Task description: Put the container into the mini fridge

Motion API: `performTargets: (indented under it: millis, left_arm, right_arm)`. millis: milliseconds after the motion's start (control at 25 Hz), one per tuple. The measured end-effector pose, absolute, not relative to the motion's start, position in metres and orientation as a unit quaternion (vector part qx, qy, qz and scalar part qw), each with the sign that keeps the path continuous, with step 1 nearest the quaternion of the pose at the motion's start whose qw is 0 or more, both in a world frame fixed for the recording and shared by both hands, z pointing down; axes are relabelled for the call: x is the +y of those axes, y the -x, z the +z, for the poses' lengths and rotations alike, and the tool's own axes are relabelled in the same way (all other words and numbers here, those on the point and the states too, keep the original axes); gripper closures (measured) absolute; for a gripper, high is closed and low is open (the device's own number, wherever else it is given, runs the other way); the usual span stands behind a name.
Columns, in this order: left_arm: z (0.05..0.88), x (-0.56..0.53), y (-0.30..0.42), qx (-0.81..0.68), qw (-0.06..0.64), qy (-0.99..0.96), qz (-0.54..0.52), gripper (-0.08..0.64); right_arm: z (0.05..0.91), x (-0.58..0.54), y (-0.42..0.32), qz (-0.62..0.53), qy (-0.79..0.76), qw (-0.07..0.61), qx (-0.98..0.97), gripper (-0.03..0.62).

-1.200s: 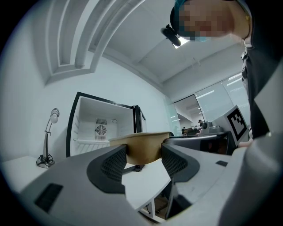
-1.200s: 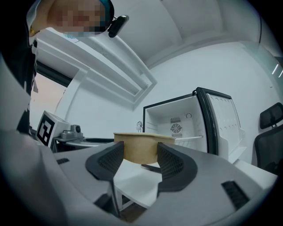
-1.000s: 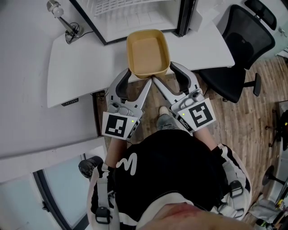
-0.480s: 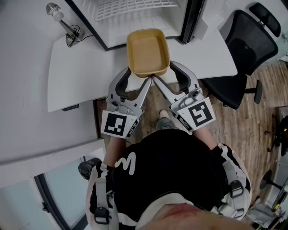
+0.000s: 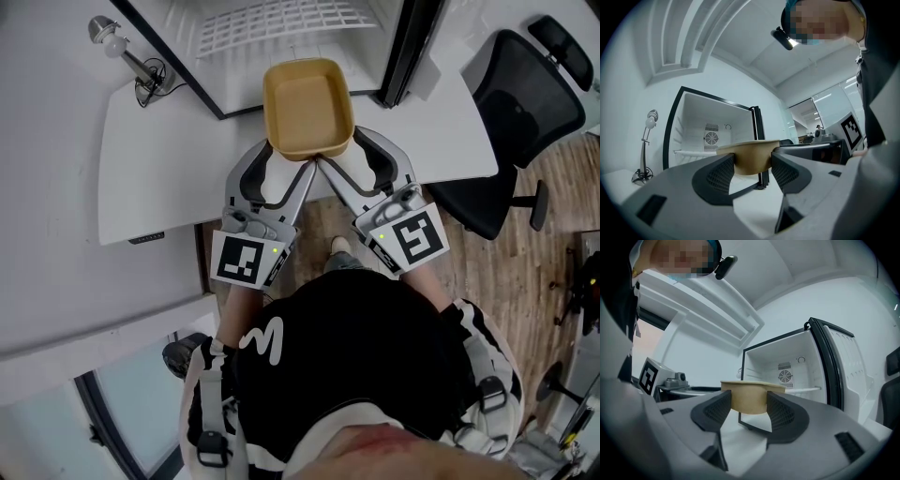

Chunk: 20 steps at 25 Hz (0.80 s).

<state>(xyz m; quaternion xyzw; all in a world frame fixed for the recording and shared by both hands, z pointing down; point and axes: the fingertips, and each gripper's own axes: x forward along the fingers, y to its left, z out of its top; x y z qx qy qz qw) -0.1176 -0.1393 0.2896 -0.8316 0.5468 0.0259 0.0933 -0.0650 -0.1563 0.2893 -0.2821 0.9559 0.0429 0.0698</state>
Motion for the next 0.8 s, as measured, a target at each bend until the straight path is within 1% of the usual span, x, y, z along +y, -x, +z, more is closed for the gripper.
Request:
performTargets:
  millis: [800]
  left_arm:
    - [0.276,-0.199,0.127,0.57,0.107,0.815,0.029,0.309]
  right_arm:
    - [0.277,-0.219,0.075,0.053,0.254,0.077,0.963,0.344]
